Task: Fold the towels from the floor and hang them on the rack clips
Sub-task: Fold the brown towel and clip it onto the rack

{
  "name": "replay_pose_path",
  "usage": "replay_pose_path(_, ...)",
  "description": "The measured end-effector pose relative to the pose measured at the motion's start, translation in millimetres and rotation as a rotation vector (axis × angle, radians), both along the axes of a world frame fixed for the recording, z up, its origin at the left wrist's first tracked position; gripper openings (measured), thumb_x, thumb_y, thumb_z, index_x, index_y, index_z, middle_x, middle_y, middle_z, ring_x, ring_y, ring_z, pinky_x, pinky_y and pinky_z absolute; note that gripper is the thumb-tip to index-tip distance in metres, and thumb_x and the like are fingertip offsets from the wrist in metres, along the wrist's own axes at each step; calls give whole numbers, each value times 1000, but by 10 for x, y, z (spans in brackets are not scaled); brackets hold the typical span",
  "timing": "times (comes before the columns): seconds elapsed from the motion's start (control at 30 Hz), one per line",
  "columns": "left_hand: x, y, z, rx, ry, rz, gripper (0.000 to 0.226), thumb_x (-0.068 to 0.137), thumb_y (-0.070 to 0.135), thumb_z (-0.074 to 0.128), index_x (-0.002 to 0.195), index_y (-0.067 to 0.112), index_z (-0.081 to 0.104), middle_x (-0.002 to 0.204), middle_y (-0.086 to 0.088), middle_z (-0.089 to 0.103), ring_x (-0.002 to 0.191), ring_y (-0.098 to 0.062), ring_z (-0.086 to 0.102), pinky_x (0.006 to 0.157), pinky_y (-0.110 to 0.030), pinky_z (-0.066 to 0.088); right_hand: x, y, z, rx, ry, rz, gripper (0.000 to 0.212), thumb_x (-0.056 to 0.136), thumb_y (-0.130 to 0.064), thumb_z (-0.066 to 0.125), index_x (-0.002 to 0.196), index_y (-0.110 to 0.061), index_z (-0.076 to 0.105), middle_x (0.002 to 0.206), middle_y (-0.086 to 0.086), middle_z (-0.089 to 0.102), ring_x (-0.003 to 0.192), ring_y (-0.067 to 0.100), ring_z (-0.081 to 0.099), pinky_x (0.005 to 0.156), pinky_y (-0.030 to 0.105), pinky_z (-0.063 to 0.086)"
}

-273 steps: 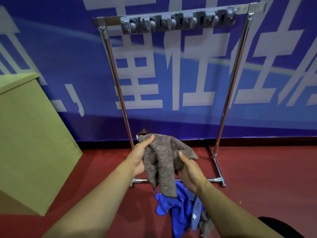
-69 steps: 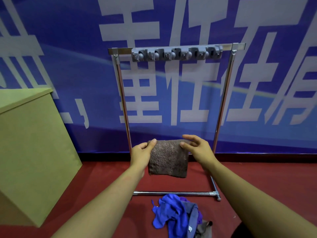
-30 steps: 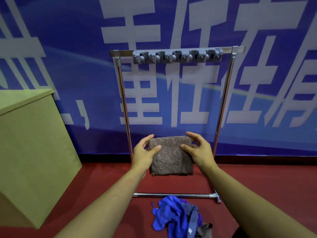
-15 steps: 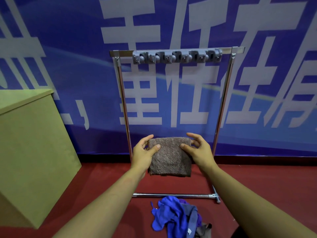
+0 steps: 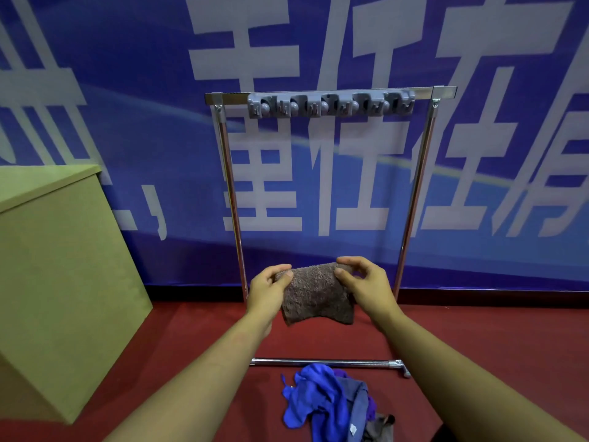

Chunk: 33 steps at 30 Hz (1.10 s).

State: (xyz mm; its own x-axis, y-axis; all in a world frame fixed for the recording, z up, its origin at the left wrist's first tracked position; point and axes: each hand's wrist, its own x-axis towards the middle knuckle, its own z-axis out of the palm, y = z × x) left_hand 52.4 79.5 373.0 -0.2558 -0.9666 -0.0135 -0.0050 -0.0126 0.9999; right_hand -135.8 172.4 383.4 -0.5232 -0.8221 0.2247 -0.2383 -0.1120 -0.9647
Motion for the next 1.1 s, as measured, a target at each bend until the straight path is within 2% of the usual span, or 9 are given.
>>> replay_pose_path(0.13, -32, 20, 45, 348, 267, -109, 32, 96, -6, 54, 121, 11, 66, 116, -21, 70, 97, -29, 69, 87, -42, 57, 24, -6, 18, 6, 13, 25, 27, 89, -11, 74, 113, -22, 73, 114, -8, 70, 104, 0, 66, 78, 8, 51)
replay_pose_path(0.33, -9, 118, 2, 665, 316, -281, 41, 92, -3, 43, 124, 13, 63, 101, -14, 70, 87, -27, 65, 85, -38, 52, 79, 6, 90, 52, -214, 191, 46, 95, 2, 58, 131, -25, 65, 129, -2, 61, 106, 10, 66, 74, 17, 56)
replay_pose_path(0.43, -80, 189, -66, 631, 91, -349, 22, 92, 8, 57, 97, 19, 76, 102, -7, 68, 89, -23, 62, 80, -33, 50, 93, 1, 151, 106, -174, 260, 52, 93, 5, 55, 135, -26, 63, 127, -2, 62, 99, 11, 70, 72, 19, 56)
replay_pose_path(0.5, -133, 186, -135, 532, -139, -304, 15, 92, 16, 62, 97, 24, 74, 112, -2, 64, 99, -21, 55, 86, -33, 43, 100, -29, 143, 143, -92, 295, 55, 91, 6, 55, 133, -27, 64, 124, 4, 67, 97, 13, 72, 76, 23, 58)
replay_pose_path(0.57, -135, 170, -155, 592, -113, -289, 16, 96, 22, 57, 105, 19, 70, 112, -8, 63, 96, -24, 57, 88, -36, 44, 118, -37, 134, 184, -35, 315, 57, 89, 7, 55, 132, -29, 65, 121, 5, 70, 94, 14, 73, 79, 27, 59)
replay_pose_path(0.8, -182, 280, -104, 897, 251, -324, 83, 99, 69, 12, 85, 2, 59, 60, -17, 61, 47, -27, 61, 57, -30, 52, 246, -63, 111, 262, -86, 439, 53, 90, 5, 58, 132, -27, 64, 104, 15, 76, 80, 24, 69, 73, 32, 55)
replay_pose_path(0.93, -236, 289, -179, 933, 314, -242, 95, 90, 81, 19, 106, 3, 71, 101, -21, 72, 78, -30, 68, 89, -39, 53, 279, -114, 91, 263, -140, 498, 50, 87, -4, 64, 127, -33, 67, 102, 25, 72, 83, 31, 62, 82, 45, 50)
replay_pose_path(1.0, -256, 300, -219, 964, 359, -214, 95, 90, 82, 23, 107, 3, 73, 122, -19, 67, 87, -31, 68, 88, -41, 50, 283, -119, 104, 259, -150, 520, 49, 84, -10, 66, 126, -35, 68, 102, 25, 70, 85, 32, 61, 83, 46, 49)
replay_pose_path(1.1, -274, 323, -185, 953, 483, -189, 93, 93, 79, 19, 110, 4, 71, 105, -26, 74, 91, -39, 71, 82, -49, 51, 300, -107, 131, 258, -185, 547, 43, 92, -7, 65, 128, -29, 67, 115, 15, 72, 94, 28, 69, 92, 43, 53)
